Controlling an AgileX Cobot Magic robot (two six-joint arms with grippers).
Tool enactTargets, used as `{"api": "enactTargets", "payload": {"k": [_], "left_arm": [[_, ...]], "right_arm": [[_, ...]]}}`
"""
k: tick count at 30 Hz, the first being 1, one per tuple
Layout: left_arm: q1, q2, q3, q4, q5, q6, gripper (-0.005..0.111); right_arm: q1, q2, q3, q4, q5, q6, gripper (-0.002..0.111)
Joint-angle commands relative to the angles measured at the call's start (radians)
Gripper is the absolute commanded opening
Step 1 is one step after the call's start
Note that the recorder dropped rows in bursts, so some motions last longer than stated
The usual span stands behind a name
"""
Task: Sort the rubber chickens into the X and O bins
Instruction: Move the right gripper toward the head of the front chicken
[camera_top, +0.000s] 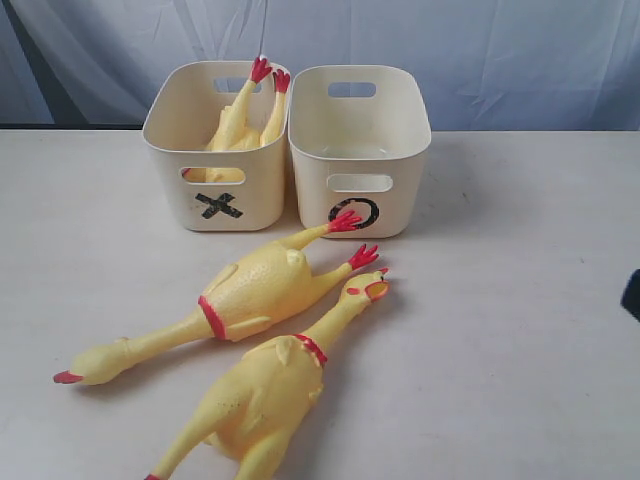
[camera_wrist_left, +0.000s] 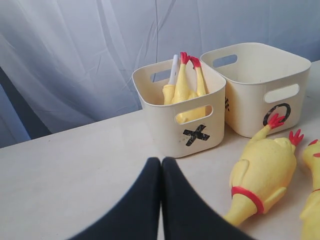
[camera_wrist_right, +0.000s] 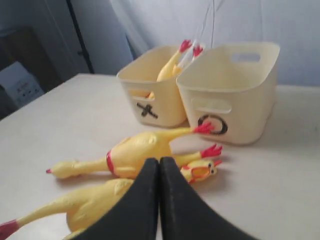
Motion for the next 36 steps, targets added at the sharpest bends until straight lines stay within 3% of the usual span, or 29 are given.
{"api": "enactTargets", "payload": {"k": [1,11,24,26,31,34,36], "left_arm": [[0.002,-0.007,0.003,0.003,-0.008,-0.007,0.000],[0.002,-0.007,0.003,0.003,-0.008,-0.007,0.000],[0.002,-0.007,0.003,0.003,-0.008,-0.007,0.000],[0.002,-0.007,0.003,0.003,-0.008,-0.007,0.000],[0.002,-0.007,0.003,0.003,-0.008,-0.007,0.000],[0.002,-0.007,0.003,0.003,-0.008,-0.007,0.000],[0.002,-0.007,0.003,0.003,-0.008,-0.007,0.000]], "right_arm": [[0.003,0.214,-0.038,0.071,0.056,-0.014,0.000],[0.003,0.645,-0.141,0.177,0.116,-0.043,0.000],[0.004,0.976,-0.221,0.438,0.183,-0.197,0.000],[0.004,1.053,-0.221,0.447,0.176,-0.197,0.005],[0.098,1.275,-0.221,0.628,0.104,-0.199,0.051],[0.176,1.368,-0.227,0.826,0.029,-0.328,0.051],[0.206,1.418,-0.245,0.840,0.010,-0.361,0.048]]}}
